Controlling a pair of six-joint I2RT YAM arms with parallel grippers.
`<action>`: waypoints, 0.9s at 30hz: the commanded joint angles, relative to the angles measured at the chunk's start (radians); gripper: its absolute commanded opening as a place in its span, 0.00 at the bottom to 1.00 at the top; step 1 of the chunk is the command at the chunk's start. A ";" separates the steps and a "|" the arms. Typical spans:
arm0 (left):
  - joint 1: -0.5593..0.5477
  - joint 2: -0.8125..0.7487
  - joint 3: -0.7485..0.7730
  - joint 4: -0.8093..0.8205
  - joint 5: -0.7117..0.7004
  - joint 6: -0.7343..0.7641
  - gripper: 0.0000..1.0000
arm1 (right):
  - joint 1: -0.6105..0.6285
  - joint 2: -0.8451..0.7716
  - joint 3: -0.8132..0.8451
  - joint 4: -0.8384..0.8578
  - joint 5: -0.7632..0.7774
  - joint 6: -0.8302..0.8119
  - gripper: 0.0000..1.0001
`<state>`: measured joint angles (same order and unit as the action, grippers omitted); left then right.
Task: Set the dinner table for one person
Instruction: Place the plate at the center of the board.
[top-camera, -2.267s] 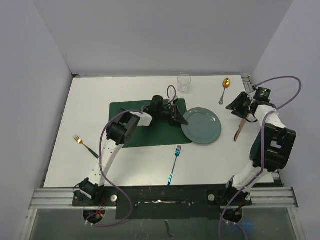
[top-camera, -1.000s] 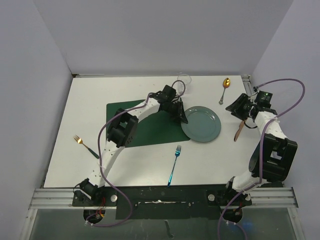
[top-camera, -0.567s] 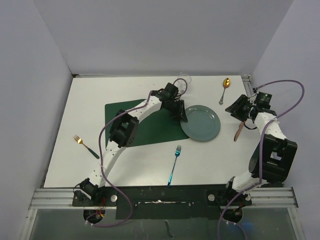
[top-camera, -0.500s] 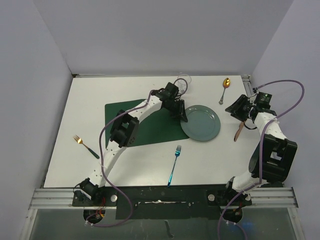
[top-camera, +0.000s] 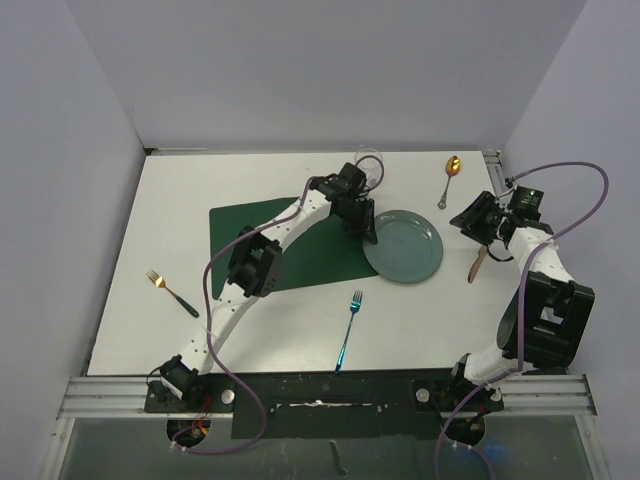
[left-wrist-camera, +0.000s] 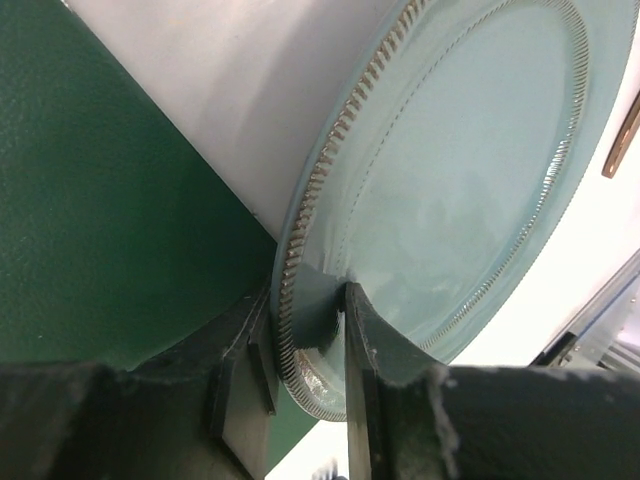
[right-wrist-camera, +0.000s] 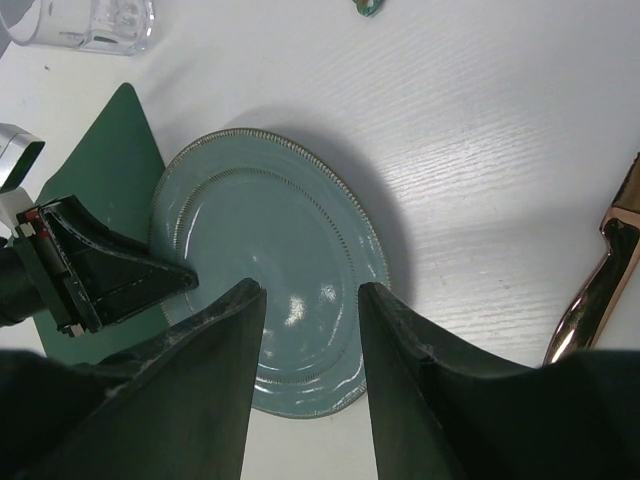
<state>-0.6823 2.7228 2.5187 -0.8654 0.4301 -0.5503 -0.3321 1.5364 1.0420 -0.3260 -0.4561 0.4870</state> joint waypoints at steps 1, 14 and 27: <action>-0.026 0.167 -0.103 -0.235 -0.498 0.231 0.23 | 0.007 -0.062 -0.015 0.042 -0.007 0.001 0.43; -0.112 0.176 -0.184 -0.293 -0.519 0.330 0.24 | 0.012 -0.093 -0.051 0.051 -0.012 0.004 0.43; -0.216 0.198 -0.193 -0.302 -0.501 0.384 0.24 | 0.011 -0.103 -0.066 0.045 -0.009 0.002 0.43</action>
<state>-0.7902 2.6884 2.4672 -0.8631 0.1577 -0.3874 -0.3264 1.4792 0.9771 -0.3187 -0.4568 0.4896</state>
